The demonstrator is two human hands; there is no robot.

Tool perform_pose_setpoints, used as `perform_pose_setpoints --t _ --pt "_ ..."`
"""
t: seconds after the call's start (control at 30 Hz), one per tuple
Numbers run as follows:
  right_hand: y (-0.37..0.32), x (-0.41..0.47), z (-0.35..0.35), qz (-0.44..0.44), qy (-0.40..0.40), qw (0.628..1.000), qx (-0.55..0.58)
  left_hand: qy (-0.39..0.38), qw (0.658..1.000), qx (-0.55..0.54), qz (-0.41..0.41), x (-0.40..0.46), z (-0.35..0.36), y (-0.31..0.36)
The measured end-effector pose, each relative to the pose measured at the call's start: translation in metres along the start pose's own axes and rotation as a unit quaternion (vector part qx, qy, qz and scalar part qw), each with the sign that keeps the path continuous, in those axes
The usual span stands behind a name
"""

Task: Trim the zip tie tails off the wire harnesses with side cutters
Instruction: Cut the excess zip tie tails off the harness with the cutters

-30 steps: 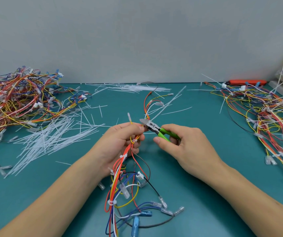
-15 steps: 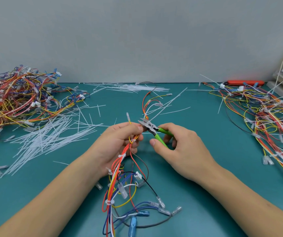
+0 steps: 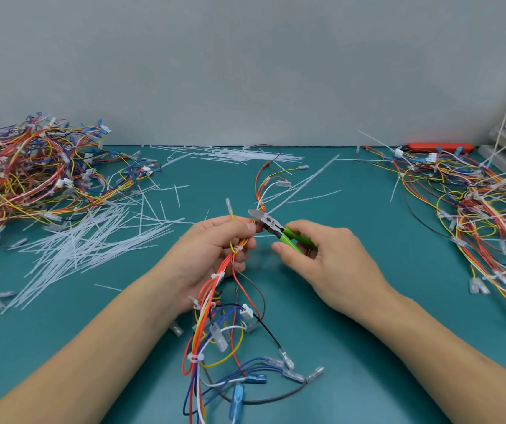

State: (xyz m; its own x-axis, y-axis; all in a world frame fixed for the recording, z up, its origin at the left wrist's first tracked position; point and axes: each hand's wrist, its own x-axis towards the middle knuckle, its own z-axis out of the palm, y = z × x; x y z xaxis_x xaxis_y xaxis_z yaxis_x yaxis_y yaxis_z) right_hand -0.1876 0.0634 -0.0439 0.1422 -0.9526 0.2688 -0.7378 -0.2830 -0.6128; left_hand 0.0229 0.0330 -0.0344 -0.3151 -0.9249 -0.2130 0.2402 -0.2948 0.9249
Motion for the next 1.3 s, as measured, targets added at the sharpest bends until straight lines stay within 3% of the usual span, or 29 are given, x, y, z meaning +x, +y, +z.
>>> perform_pose_setpoints --t 1.3 --pt "-0.0029 -0.0026 0.0023 -0.011 0.034 0.999 -0.017 -0.019 1.0 0.015 -0.002 0.0006 -0.0015 -0.0008"
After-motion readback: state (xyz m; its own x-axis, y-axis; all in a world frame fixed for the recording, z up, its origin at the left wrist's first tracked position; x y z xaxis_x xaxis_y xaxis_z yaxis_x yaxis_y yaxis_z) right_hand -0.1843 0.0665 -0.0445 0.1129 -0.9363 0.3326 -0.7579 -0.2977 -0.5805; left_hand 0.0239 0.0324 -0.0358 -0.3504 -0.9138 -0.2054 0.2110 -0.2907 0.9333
